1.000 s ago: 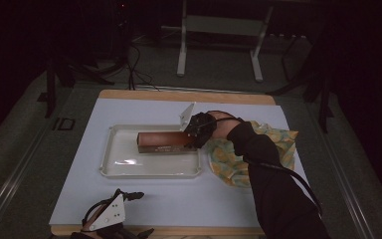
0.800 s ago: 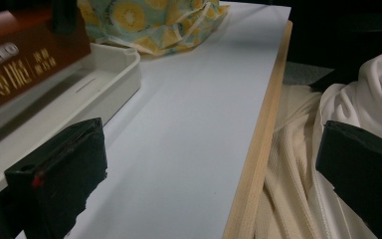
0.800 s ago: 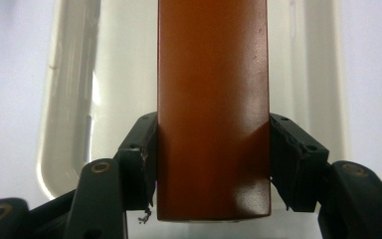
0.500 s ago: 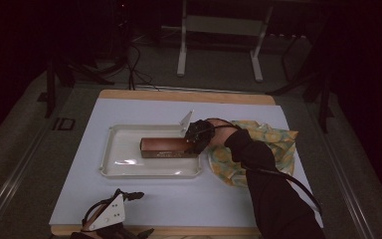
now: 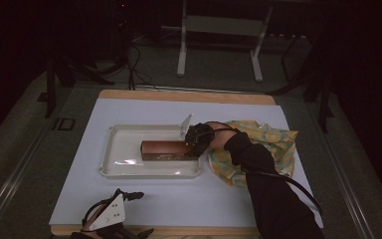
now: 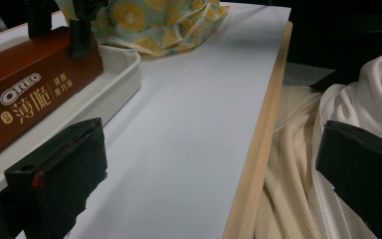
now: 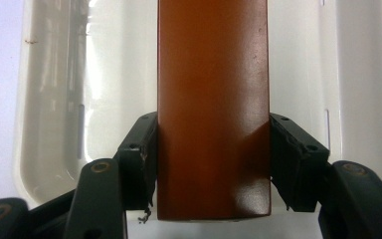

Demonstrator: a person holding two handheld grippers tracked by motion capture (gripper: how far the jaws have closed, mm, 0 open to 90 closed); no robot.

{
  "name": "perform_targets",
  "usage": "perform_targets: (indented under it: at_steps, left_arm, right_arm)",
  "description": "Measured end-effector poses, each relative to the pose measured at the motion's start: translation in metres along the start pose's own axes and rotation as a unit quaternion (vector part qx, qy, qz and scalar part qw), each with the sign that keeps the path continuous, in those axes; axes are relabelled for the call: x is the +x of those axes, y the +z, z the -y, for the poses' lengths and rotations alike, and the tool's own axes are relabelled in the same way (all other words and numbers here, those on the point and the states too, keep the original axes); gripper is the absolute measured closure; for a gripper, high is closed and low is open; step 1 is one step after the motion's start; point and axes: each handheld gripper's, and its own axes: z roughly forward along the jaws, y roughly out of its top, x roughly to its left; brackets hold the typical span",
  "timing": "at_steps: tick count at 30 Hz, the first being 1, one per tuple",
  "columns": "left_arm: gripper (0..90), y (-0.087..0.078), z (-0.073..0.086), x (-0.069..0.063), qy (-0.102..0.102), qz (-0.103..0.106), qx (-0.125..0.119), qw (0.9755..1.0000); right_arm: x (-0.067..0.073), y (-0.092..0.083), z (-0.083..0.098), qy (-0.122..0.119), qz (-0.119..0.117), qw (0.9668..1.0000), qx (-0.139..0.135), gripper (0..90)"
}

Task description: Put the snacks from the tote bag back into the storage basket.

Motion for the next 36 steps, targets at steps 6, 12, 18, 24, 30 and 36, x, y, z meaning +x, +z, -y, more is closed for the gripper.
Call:
perform_targets:
  at_steps: [6, 12, 18, 24, 30, 36]
  left_arm:
    - [0.0, 0.000, 0.000, 0.000, 0.001, 0.000, 0.000, 1.0000]
    - [0.0, 0.000, 0.000, 0.000, 0.000, 0.001, 0.001, 1.0000]
    - [0.0, 0.000, 0.000, 0.000, 0.000, 0.002, 0.002, 1.0000]
    - [0.0, 0.000, 0.000, 0.000, -0.001, 0.001, 0.001, 1.0000]
    - [0.0, 0.000, 0.000, 0.000, -0.001, 0.002, 0.002, 1.0000]
    - [0.0, 0.001, 0.000, 0.000, -0.002, 0.001, 0.002, 1.0000]
  right_arm:
    - [0.000, 0.002, 0.000, 0.005, 0.002, 1.0000, 0.004, 42.5]
    - [-0.001, 0.002, -0.002, -0.001, -0.003, 1.0000, 0.008, 41.7]
    - [0.000, 0.000, -0.005, -0.004, -0.007, 0.9999, 0.009, 40.0]
    - [-0.003, -0.013, -0.006, 0.007, -0.001, 1.0000, 0.000, 37.1]
    - [-0.003, -0.029, -0.003, 0.017, 0.016, 0.9997, -0.012, 37.0]
    - [-0.003, -0.042, -0.001, 0.031, 0.031, 0.9988, -0.025, 34.1]
